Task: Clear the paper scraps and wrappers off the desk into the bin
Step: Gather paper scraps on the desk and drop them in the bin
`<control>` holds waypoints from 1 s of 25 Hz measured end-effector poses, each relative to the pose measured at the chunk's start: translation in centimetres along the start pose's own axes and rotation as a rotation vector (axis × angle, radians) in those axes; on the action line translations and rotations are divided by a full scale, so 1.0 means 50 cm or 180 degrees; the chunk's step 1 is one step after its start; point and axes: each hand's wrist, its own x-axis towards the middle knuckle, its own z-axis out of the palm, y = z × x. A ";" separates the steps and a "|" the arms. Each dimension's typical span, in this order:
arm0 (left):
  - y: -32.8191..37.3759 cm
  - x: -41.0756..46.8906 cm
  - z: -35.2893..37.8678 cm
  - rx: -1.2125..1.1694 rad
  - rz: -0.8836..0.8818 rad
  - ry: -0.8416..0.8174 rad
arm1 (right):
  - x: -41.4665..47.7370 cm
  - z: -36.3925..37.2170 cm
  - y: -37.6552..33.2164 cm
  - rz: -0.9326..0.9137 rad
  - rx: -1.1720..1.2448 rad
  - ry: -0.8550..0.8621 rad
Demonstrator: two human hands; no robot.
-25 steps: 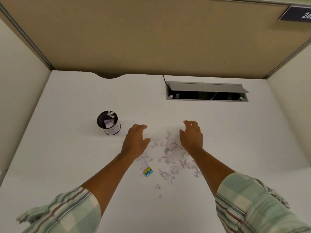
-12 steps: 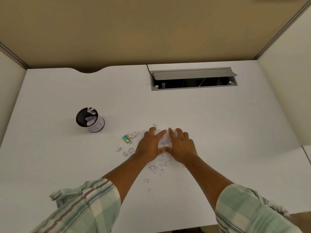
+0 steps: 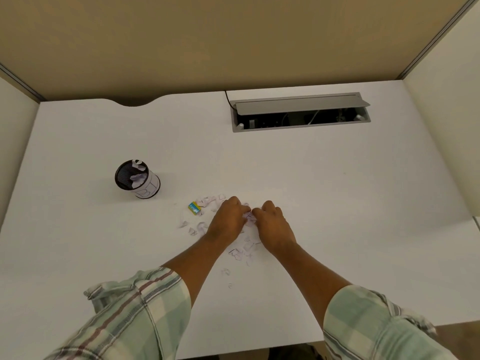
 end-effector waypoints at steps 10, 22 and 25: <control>-0.038 -0.034 -0.042 -0.1711 -0.0846 0.0689 | 0.034 -0.043 -0.010 0.1474 0.2369 0.0486; -0.145 -0.098 -0.216 -0.3829 -0.1541 0.1637 | 0.107 -0.126 -0.196 0.1637 0.5031 0.0092; -0.194 -0.111 -0.289 -0.3792 -0.1535 0.1965 | 0.148 -0.136 -0.312 0.1523 0.5034 -0.0047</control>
